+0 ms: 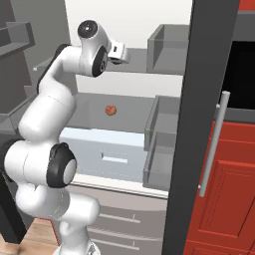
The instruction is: Pick the kiwi and peach from the fridge and place them inside the tupperware on the counter.
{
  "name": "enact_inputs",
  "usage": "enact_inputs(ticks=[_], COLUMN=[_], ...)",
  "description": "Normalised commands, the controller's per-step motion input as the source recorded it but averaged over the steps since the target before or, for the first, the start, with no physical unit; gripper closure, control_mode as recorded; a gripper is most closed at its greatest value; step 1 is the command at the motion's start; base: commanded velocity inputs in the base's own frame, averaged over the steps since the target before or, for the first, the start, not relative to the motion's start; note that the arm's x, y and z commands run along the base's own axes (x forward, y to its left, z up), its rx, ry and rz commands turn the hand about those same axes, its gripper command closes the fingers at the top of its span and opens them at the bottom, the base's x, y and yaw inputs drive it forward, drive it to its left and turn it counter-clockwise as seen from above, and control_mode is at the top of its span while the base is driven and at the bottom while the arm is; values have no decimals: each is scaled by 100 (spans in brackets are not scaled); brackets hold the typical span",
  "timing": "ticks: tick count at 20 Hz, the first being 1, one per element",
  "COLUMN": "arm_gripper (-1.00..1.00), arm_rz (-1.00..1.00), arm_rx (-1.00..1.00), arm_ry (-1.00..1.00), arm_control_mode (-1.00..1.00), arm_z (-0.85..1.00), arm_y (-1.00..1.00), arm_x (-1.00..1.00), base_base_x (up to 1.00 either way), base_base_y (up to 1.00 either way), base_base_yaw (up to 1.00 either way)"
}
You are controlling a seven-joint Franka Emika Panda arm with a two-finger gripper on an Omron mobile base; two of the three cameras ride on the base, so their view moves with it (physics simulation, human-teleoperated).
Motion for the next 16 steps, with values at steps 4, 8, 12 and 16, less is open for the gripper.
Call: enact_inputs(ticks=[4, 8, 12, 16], arm_gripper=[-100, -100, -100, -100], arm_rz=[0, 0, 0, 0], arm_rx=[0, 0, 0, 0], arm_ry=[7, 6, 7, 4], arm_control_mode=[-100, -100, -100, -100], arm_z=[-13, -7, -3, -7], arm_y=[0, 0, 0, 0], arm_x=[55, 53, 56, 53], base_base_x=[0, 0, 0, 0], base_base_y=[0, 0, 0, 0], base_base_yaw=[0, 0, 0, 0])
